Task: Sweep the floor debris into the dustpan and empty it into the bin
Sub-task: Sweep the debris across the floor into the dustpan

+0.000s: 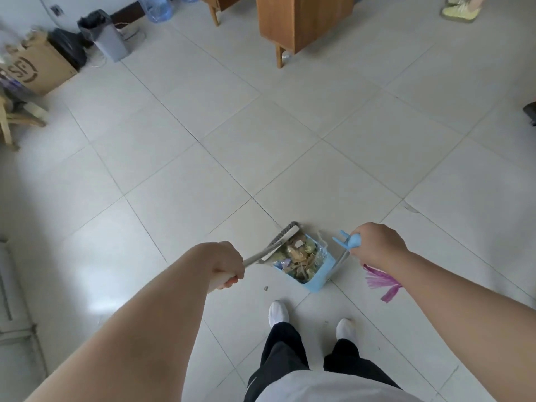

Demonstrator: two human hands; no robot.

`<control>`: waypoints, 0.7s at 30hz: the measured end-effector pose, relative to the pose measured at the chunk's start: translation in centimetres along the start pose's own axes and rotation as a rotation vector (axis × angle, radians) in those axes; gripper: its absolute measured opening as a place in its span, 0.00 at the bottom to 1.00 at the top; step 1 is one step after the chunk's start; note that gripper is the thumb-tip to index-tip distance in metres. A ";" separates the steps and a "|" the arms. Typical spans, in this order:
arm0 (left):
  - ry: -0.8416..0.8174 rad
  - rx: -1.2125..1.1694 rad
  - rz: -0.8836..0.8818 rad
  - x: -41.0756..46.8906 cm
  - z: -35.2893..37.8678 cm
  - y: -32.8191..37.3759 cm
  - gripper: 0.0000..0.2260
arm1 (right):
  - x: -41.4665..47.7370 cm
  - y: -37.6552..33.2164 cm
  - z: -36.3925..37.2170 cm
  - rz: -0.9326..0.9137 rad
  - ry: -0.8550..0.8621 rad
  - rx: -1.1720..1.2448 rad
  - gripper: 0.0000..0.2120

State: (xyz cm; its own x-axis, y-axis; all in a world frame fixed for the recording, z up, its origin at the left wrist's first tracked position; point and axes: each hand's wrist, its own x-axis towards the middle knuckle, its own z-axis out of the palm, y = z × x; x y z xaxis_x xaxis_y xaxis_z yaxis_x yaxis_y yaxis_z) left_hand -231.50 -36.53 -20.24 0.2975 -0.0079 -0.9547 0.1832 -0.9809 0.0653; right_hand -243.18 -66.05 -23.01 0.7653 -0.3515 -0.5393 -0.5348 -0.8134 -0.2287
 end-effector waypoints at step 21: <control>0.160 -0.368 0.035 -12.5 6.5 0.6 0.07 | -4.4 3.1 0.0 -0.130 -0.052 -0.109 0.08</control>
State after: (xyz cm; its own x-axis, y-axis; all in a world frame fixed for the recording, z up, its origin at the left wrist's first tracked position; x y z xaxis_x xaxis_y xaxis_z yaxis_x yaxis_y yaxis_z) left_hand -241.21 -38.25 -10.19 0.4467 0.0184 -0.8945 0.4846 -0.8454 0.2246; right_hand -248.22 -66.97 -21.35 0.8042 -0.2181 -0.5529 -0.3887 -0.8967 -0.2116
